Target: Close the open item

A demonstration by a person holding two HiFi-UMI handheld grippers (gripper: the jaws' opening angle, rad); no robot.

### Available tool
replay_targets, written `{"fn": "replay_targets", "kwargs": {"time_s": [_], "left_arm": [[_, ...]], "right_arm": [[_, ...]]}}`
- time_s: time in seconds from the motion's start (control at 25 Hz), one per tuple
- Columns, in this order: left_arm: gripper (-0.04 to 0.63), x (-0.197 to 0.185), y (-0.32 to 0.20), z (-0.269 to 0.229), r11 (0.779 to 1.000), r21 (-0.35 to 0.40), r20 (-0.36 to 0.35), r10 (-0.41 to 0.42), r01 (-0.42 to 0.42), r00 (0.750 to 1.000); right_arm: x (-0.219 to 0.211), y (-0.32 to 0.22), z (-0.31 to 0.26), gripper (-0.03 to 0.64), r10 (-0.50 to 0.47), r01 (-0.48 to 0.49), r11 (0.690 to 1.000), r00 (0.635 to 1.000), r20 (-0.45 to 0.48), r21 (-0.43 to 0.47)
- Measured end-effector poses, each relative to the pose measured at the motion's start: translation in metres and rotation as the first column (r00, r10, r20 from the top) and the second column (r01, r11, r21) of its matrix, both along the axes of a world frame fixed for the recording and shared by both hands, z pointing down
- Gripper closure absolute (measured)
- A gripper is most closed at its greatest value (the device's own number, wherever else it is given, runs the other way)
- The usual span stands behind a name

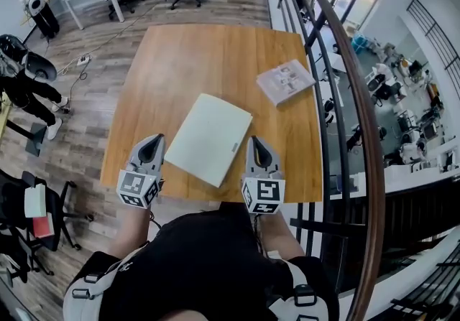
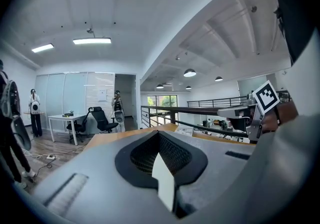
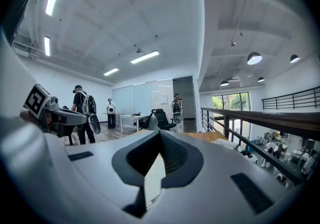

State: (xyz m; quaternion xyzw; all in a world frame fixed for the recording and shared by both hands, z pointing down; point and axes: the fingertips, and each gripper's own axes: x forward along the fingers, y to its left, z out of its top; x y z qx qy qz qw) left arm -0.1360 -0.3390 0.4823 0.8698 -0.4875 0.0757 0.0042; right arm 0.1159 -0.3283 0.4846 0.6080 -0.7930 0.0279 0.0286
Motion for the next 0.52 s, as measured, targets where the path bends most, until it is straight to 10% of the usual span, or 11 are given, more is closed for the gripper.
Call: {"fn": "replay_targets", "kwargs": {"time_s": [0.52], "left_arm": [[0.594,-0.014,0.006,0.017,0.998,-0.06,-0.036,-0.01,0.007,0.999]], "right_arm": [[-0.02,0.004,0.009,0.612,-0.031,0.031,0.999,1.0,-0.002,-0.033]]}}
